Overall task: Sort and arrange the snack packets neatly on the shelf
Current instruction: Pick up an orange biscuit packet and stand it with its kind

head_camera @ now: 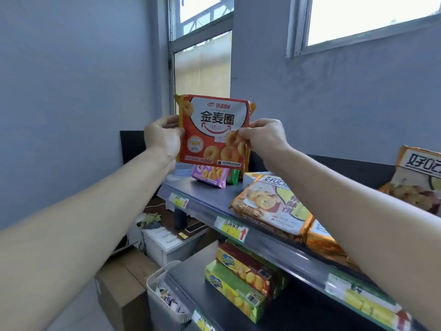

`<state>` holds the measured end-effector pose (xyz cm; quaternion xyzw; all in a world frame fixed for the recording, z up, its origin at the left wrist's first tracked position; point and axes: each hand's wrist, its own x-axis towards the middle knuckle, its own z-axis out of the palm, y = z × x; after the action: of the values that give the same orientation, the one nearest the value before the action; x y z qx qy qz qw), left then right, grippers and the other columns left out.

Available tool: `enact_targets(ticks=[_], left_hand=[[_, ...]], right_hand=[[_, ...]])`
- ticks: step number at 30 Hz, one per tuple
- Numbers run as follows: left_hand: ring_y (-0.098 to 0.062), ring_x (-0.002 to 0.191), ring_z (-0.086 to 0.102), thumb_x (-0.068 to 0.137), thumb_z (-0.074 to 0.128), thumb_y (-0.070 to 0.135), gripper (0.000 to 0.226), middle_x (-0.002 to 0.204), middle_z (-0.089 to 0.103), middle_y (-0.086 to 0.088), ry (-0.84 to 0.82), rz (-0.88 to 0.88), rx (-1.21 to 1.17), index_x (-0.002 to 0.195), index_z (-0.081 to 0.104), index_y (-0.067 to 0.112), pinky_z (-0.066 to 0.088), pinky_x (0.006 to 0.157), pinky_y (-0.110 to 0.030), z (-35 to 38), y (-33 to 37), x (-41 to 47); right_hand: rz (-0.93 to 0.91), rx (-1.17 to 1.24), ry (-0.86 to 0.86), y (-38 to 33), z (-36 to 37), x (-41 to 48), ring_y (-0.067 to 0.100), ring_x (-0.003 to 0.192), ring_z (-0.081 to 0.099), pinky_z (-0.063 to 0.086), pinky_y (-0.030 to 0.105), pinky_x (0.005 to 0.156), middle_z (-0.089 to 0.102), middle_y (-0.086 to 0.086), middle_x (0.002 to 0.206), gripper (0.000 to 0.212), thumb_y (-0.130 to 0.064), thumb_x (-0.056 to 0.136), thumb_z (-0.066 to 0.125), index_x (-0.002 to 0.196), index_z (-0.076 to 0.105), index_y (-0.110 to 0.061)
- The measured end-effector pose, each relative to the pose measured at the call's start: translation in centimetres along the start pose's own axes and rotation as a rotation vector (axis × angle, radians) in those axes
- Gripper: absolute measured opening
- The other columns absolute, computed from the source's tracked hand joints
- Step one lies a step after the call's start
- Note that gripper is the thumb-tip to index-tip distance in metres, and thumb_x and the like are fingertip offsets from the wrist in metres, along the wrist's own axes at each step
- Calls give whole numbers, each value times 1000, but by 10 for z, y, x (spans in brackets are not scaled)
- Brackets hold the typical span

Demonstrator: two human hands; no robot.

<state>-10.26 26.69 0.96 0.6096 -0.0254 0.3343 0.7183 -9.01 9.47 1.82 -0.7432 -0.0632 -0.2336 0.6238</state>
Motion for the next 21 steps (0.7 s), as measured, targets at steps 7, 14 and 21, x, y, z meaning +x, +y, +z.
enact_targets(ticks=[7, 14, 21], left_hand=[[-7, 68, 61, 90, 52, -5, 24, 78, 63, 5, 13, 11, 23, 99, 63, 15, 51, 49, -17, 9, -34, 59], [-11, 66, 61, 89, 51, -8, 25, 77, 62, 3, -103, -91, -20, 101, 62, 11, 50, 49, -21, 9, -91, 124], [-13, 64, 58, 89, 45, -13, 28, 76, 60, -2, -297, -188, 33, 87, 60, 11, 49, 42, -19, -12, -136, 187]], right_hand=[[-1, -144, -43, 16, 31, 52, 21, 82, 71, 59, 37, 77, 72, 8, 88, 12, -14, 87, 63, 76, 67, -9], [17, -328, 6, 38, 67, 83, 24, 78, 68, 59, 37, 79, 72, 16, 95, 23, -9, 83, 63, 99, 68, 8], [96, -540, 30, 55, 124, 96, 13, 61, 57, 48, 23, 52, 63, 4, 75, 10, -11, 84, 67, 87, 68, -1]])
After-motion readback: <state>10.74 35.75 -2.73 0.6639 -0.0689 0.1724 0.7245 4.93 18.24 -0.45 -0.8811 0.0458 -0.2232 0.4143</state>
